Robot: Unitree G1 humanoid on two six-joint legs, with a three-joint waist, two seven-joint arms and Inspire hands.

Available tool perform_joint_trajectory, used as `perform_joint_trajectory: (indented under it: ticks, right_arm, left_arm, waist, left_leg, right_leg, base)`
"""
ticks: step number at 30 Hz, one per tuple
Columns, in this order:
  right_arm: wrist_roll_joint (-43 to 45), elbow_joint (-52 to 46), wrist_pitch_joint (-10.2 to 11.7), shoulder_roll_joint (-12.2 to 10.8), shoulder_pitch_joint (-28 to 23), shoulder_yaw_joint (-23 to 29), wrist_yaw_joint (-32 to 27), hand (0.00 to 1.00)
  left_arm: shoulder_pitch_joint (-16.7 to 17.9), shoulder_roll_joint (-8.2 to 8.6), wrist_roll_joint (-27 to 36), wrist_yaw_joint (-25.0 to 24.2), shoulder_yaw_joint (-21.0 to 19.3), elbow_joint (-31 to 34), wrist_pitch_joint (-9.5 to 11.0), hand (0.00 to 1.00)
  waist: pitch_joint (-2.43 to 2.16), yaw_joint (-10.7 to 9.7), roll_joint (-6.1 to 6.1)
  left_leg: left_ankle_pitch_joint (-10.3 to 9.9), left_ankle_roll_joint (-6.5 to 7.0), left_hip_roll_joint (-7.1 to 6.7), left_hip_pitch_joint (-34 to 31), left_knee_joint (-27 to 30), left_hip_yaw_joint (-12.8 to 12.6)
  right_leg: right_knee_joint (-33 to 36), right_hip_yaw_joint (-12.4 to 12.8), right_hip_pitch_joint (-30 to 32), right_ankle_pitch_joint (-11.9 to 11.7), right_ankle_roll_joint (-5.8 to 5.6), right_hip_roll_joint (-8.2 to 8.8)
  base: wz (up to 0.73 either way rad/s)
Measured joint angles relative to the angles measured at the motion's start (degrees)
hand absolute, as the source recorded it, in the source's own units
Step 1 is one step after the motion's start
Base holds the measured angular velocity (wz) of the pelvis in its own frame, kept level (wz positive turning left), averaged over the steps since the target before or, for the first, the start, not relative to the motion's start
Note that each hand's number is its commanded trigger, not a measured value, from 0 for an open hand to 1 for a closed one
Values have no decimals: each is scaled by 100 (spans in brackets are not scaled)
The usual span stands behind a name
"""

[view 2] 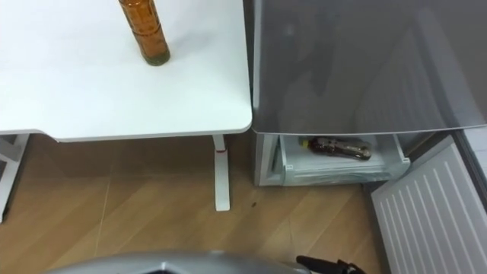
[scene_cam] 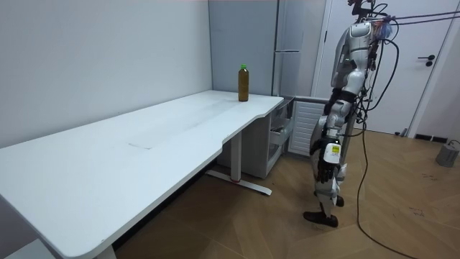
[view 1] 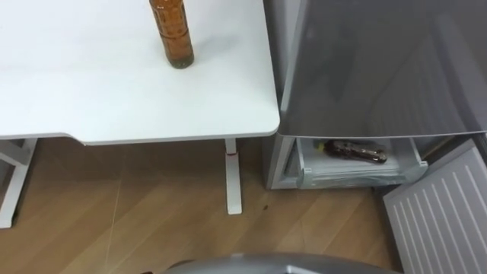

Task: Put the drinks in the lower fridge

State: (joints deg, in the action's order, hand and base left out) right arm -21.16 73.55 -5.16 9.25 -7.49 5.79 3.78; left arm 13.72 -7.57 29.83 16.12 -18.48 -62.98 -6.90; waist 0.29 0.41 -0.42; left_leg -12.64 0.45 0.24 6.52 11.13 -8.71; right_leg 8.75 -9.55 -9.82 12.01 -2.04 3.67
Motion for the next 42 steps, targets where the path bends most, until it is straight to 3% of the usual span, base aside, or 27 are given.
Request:
perform_joint_trajectory:
  ticks: [2,6,11,15,22,26,27,30,33,42]
  right_arm:
    - [2,12,2,6,-17,3,-4,0]
    - [144,-42,-23,42,-17,1,-63,0]
    - [400,-170,26,88,-83,-4,-152,0]
    - [392,-211,90,107,-158,21,-197,0]
    - [505,-239,155,101,-192,0,-179,0]
    - [683,-224,212,98,-187,1,-113,0]
    - [697,-222,212,100,-187,0,-114,0]
    - [693,-217,271,89,-189,-3,-122,0]
    - [708,-198,270,87,-178,8,-109,0]
    - [833,-234,367,87,-171,17,164,0]
  left_arm:
    - [-32,9,43,167,-117,68,14,0]
    - [-31,-1,217,800,-301,1092,57,0]
    - [-196,-14,79,1376,-379,2203,431,0]
    - [-168,15,64,2084,-374,3095,688,0]
    - [-34,15,-1060,2849,-368,4235,997,0]
    - [-40,12,-1433,2945,-335,4905,1144,0]
    - [-43,7,-1513,2950,-310,5036,1219,0]
    - [-48,7,-1593,2949,-304,5476,1236,0]
    - [-76,-6,-1721,2915,-232,5851,1281,0]
    - [-181,-19,-2324,2162,154,6639,1300,0]
  waist:
    - [-9,9,17]
    - [-23,34,69]
    - [-15,134,93]
    - [-35,128,148]
    - [-64,129,121]
    - [-65,67,108]
    - [-41,44,66]
    - [-59,0,97]
    - [-48,-19,80]
    - [-19,-109,90]
  left_leg:
    - [-9,-4,0,61,-52,-3]
    - [-9,-4,13,69,-40,-3]
    - [-8,-3,15,83,-31,-8]
    - [-9,-3,16,43,-22,5]
    - [-4,-7,3,103,-28,61]
    - [-8,-5,-2,93,-64,121]
    - [-8,-5,-3,99,-71,121]
    - [-8,-6,-2,97,-31,119]
    - [-6,-5,-9,105,-19,122]
    - [-6,-6,3,69,-54,127]
  right_leg:
    - [13,0,-45,0,0,-3]
    - [51,11,-50,-6,9,-8]
    - [93,20,-49,-7,10,-8]
    - [92,19,-16,-8,13,-14]
    - [87,-7,-51,-8,13,-16]
    - [80,-42,-101,-8,12,-16]
    - [75,-47,-107,-7,11,-16]
    - [54,-53,-108,-8,11,-18]
    - [-1,-32,-122,-14,18,-18]
    - [-2,18,-108,-15,19,-33]
  base:
    - [-5]
    - [0]
    - [-1]
    - [0]
    - [2]
    - [8]
    - [0]
    - [0]
    - [-1]
    - [0]
